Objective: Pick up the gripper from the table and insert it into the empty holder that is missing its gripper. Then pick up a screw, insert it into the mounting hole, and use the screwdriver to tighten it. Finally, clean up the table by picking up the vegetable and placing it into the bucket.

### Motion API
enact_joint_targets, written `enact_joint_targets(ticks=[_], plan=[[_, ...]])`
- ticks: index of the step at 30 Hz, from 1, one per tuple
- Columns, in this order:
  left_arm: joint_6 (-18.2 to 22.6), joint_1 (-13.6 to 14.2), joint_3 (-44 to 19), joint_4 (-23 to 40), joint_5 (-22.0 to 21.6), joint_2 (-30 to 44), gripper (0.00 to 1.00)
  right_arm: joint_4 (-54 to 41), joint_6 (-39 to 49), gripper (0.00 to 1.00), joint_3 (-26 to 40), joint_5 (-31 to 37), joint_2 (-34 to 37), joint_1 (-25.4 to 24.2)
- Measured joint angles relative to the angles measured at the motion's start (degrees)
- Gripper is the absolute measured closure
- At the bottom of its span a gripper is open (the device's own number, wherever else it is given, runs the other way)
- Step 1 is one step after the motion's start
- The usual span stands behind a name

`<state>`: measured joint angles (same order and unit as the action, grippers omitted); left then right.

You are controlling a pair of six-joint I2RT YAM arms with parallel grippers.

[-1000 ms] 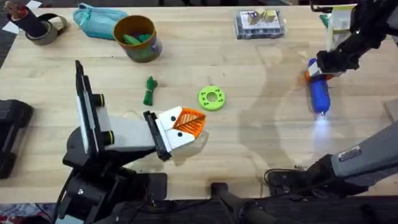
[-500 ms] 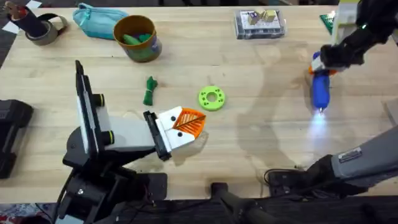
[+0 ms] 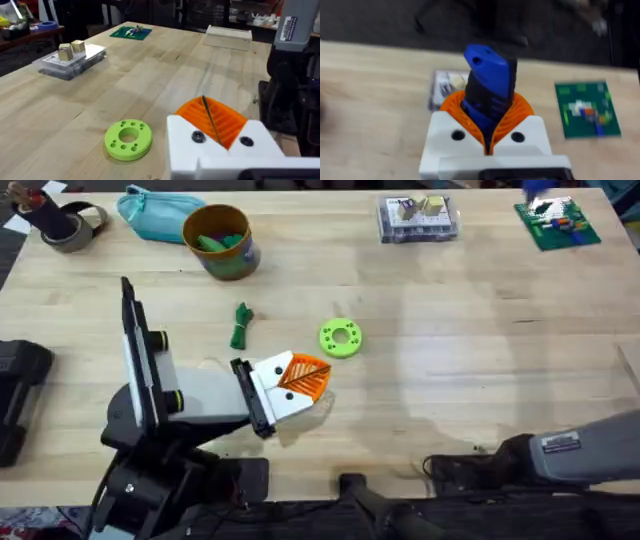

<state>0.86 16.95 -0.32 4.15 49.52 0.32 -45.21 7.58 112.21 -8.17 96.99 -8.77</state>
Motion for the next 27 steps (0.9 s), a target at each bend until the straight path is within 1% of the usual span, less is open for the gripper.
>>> enact_joint_targets(ticks=[3,9,14,17,20,24,27], plan=[[0.00,0.00,0.00,-0.01,0.00,-0.01,0.996,2.86,-1.66,0.976,5.36,-1.38,-0.07,2.90],[0.00,0.00,0.00,0.00,0.00,-0.02,0.996,10.39,-4.39,0.976,13.16,-2.74,-0.06,9.55],[0.00,0.00,0.00,0.01,0.00,0.00,0.996,13.47,-5.08,0.976,18.07,-4.01,-0.06,16.09],[0.00,0.00,0.00,0.01,0.00,0.00,0.996,14.52,-5.29,0.976,19.76,-5.77,-0.13,19.59],[0.00,0.00,0.00,0.00,0.00,-0.02,0.996,15.89,-5.56,0.976,20.12,-10.89,-0.44,21.69],[0.00,0.00,0.00,0.01,0.00,0.00,0.996,20.31,-6.21,0.976,20.12,-23.57,-0.61,23.11],[0.00,0.00,0.00,0.01,0.00,0.00,0.996,23.02,-7.54,0.976,20.29,-31.69,-0.61,24.37]])
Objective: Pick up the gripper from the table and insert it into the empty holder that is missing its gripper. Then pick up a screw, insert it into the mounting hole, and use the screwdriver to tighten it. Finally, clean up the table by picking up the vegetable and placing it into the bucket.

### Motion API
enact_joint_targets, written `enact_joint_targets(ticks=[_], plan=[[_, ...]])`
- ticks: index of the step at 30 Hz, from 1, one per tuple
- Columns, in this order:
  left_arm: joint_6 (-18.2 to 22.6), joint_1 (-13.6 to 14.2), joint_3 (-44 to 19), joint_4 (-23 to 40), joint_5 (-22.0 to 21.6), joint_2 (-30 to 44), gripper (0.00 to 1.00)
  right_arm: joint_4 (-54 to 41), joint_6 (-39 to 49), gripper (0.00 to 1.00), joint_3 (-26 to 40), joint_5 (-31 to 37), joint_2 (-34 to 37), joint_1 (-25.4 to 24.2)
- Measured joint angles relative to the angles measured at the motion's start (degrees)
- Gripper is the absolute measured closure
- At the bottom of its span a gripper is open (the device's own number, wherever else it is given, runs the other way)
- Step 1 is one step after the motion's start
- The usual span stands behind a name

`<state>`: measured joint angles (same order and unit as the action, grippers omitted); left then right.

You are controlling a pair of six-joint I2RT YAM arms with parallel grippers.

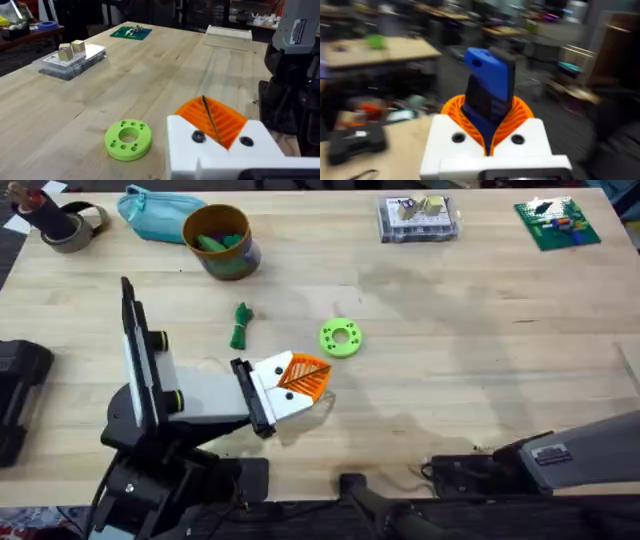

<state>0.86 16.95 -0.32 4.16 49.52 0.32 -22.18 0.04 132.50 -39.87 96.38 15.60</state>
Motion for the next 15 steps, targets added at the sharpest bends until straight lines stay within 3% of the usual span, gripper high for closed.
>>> enact_joint_targets(ticks=[8,15], plan=[[0.00,0.00,0.00,0.00,0.00,-0.02,0.996,-0.97,-0.88,0.976,-1.18,-6.31,0.22,5.35],[-0.02,0.00,0.00,0.00,0.00,0.00,0.996,4.06,-0.51,0.976,-9.82,-7.73,0.81,8.74]])
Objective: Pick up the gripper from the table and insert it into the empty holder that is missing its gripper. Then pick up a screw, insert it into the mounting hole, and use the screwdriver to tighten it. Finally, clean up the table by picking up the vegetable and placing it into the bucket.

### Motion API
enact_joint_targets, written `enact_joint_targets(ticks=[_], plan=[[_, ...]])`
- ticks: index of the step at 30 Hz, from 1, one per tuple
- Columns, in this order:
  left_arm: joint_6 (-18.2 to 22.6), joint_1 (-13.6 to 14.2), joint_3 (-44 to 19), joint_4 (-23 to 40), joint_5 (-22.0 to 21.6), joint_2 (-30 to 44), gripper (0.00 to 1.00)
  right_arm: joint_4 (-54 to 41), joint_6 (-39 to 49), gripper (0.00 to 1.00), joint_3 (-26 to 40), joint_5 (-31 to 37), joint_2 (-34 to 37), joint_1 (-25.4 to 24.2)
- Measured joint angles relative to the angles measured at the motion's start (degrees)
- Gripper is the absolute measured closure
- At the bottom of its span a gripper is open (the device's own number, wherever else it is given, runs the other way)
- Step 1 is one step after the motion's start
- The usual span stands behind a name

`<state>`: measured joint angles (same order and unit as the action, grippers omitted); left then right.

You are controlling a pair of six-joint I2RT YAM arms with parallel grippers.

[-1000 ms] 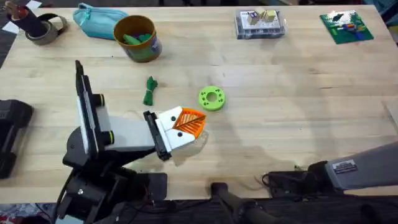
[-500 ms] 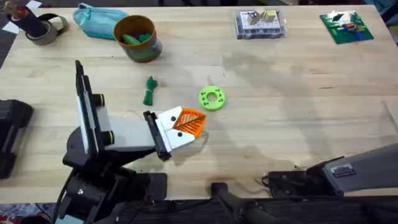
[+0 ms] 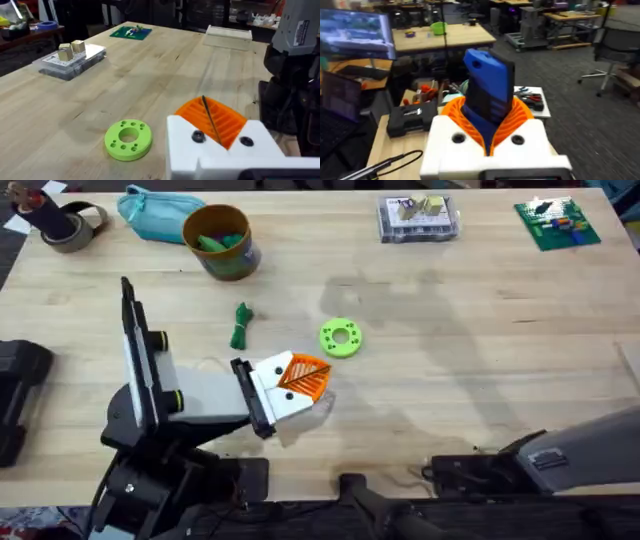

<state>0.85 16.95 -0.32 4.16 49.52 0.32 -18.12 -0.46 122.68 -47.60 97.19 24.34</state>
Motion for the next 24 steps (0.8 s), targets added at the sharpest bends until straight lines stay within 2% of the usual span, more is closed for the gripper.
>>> enact_joint_targets(ticks=[7,12,18,24], plan=[[0.02,0.00,0.00,0.00,0.00,0.00,0.996,11.86,-3.61,0.976,-9.22,-1.87,0.28,2.07],[0.02,0.00,0.00,0.00,0.00,0.00,0.996,13.43,-5.07,0.976,-15.75,-2.03,-0.48,2.65],[0.01,0.00,0.00,0.00,0.00,-0.02,0.996,14.71,-3.11,0.976,-25.68,-2.01,-7.22,2.79],[-0.01,0.00,0.00,0.00,0.00,0.00,0.996,25.51,-2.69,0.976,-33.79,-4.76,-15.63,2.75]])
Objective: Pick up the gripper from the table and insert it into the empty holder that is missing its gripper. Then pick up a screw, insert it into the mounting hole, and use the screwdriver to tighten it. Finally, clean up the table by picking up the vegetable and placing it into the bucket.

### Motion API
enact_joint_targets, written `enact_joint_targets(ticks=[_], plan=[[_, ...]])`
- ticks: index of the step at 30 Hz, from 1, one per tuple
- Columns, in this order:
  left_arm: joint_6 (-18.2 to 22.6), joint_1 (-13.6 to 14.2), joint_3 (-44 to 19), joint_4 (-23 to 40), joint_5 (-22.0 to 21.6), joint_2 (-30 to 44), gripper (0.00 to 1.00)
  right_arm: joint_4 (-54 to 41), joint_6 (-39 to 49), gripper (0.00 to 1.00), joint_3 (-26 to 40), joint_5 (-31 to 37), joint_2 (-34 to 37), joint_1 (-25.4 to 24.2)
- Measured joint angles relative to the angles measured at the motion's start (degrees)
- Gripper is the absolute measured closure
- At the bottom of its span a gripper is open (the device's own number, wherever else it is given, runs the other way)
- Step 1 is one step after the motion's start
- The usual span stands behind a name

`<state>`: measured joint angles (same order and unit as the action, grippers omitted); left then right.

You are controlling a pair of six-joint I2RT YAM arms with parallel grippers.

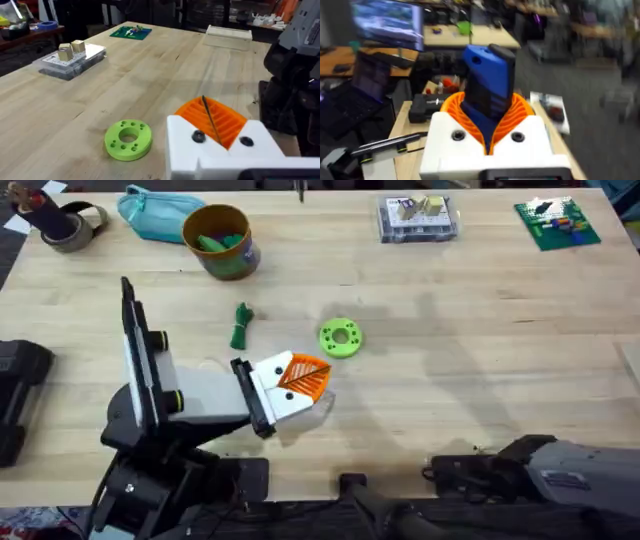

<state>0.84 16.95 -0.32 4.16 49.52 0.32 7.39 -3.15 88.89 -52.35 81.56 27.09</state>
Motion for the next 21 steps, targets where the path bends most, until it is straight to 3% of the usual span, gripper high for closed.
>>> enact_joint_targets(ticks=[3,4,6,21], plan=[[0.02,0.00,0.00,0.00,0.00,0.00,0.996,8.27,-1.66,0.976,-2.96,-4.22,-1.26,0.00],[0.02,0.00,0.00,0.00,0.00,0.00,0.996,15.91,-4.70,0.976,-6.90,-9.42,-1.15,0.03],[0.00,0.00,0.00,0.00,0.00,0.00,0.996,18.26,-6.19,0.976,-8.63,-10.95,-0.88,0.14],[0.02,0.00,0.00,0.00,0.00,0.00,0.996,22.16,-10.20,0.976,-11.47,-15.71,-0.44,0.90]])
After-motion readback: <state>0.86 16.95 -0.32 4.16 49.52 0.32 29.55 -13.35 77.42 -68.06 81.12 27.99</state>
